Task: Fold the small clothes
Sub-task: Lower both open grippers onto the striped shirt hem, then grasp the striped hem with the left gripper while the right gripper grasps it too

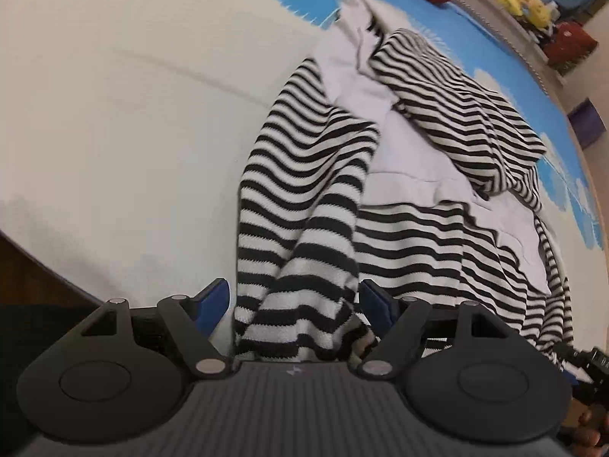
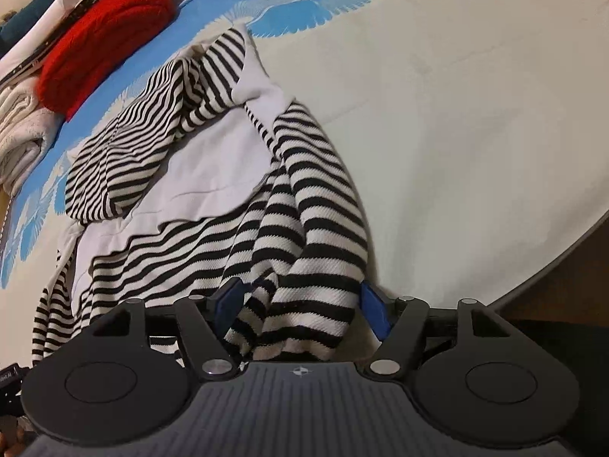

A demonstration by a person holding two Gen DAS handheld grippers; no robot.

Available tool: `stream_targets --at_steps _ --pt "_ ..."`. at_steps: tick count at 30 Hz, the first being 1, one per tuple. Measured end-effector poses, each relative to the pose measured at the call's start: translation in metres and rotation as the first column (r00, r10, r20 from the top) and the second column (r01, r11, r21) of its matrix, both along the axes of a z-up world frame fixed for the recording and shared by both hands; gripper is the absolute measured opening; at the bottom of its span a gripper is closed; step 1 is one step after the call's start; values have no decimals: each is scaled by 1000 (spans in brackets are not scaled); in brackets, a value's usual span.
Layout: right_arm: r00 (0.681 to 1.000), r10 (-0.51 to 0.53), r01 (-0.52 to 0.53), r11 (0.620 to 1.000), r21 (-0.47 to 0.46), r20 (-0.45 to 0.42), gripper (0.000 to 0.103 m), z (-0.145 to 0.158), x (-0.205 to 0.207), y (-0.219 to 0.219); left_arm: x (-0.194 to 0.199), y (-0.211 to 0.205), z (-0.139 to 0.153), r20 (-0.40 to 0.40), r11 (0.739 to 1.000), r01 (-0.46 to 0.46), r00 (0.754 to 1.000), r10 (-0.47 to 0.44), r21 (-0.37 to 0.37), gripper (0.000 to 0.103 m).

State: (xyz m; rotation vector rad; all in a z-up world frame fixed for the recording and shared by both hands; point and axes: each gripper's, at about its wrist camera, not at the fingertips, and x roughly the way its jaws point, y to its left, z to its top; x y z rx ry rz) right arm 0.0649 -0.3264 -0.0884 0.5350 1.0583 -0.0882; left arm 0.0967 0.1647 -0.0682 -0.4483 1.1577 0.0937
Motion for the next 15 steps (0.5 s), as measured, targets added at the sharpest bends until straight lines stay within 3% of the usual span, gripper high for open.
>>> stream_targets --at_steps 11,15 --pt "999 1 -2 1000 -13 -36 71 -12 2 2 2 -7 -8 -11 999 11 1000 -10 36 80" --pt "999 33 -34 998 -58 -33 72 -14 2 10 0 -9 -7 -5 998 26 1000 -26 53 80"
